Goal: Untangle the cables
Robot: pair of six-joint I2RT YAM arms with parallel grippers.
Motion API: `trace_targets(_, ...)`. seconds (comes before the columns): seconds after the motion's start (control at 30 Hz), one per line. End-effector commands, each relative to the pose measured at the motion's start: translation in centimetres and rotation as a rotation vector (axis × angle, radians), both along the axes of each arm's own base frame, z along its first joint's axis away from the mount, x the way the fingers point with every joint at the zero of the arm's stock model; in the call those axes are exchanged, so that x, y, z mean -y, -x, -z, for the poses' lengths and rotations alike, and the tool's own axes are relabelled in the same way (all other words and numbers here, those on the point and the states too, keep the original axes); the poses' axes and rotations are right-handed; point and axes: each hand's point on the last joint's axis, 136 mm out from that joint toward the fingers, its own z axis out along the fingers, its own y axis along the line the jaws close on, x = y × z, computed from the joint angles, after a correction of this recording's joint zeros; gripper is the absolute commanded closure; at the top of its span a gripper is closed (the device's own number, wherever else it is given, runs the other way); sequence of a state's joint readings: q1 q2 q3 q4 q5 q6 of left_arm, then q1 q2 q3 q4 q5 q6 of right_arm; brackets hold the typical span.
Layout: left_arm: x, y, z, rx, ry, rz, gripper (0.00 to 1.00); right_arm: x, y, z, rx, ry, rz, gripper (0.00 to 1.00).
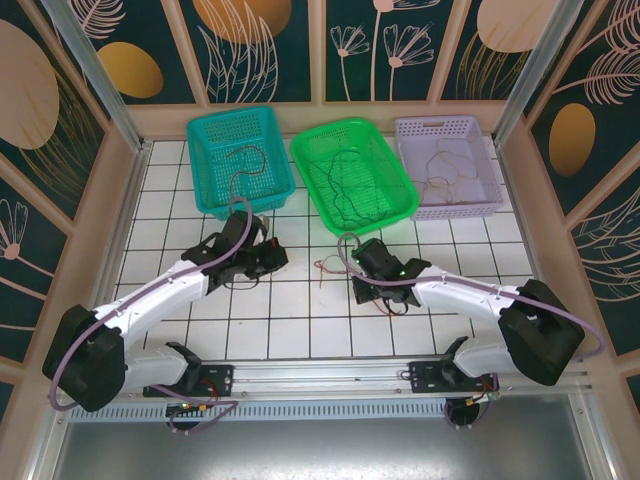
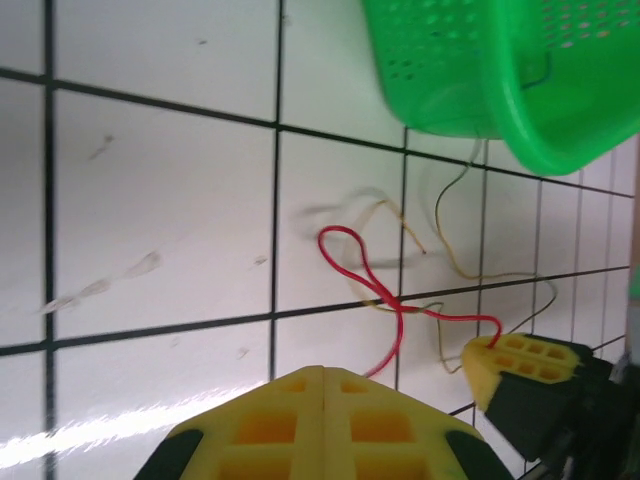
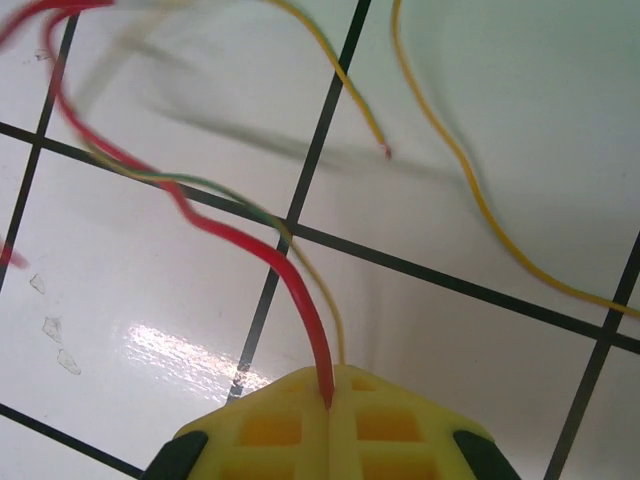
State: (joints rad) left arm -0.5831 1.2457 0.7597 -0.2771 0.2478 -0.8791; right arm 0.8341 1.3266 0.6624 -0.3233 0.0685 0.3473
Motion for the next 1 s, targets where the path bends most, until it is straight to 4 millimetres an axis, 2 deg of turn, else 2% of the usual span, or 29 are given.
trace_targets(0.0,-1.7,0.6,-0.2,-0.06,-0.056,-0.01,1.0,-0.1,-0.6,-1.6,0.052,0.023,-0.05,1.0)
trace_targets(0.1,-3.3,-0.3,-1.0,-0.046,-0.091,-0.093,1.0,-0.6,-0.7,-2.0,0.067,0.015,-0.083,1.0)
trace_targets(0.17,-2.7,-0.5,-1.9,-0.039,-0.049,-0.087,1.0,-0.9,-0.8,-2.4,0.07,0.014,-0.102,1.0)
trace_targets(0.27,0.3,0.1,-3.1,-0.032,0.124,-0.004,0.75,-1.4,-0.9,-2.9,0.075,0.012,-0.128,1.0)
trace_targets(0.37,2.2,1.0,-3.1,-0.013,0.124,0.077,0.57,-1.8,-1.0,-3.4,0.081,0.012,-0.157,1.0)
trace_targets(0.43,3.0,1.4,-2.2,-0.069,0.092,0.086,0.51,-1.8,-1.1,-3.6,0.081,0.02,-0.166,1.0)
trace_targets(0.57,5.4,1.7,-1.4,-0.162,0.144,0.013,0.39,-2.2,-1.0,-3.8,0.087,0.009,-0.19,1.0)
trace_targets(0.7,5.4,0.9,-0.2,-0.205,0.125,-0.077,0.4,-2.5,-1.0,-4.1,0.103,0.009,-0.203,1.0)
trace_targets(0.97,6.3,0.2,1.2,-0.25,0.089,-0.077,0.47,-3.0,-1.1,-4.4,0.139,0.03,-0.212,1.0)
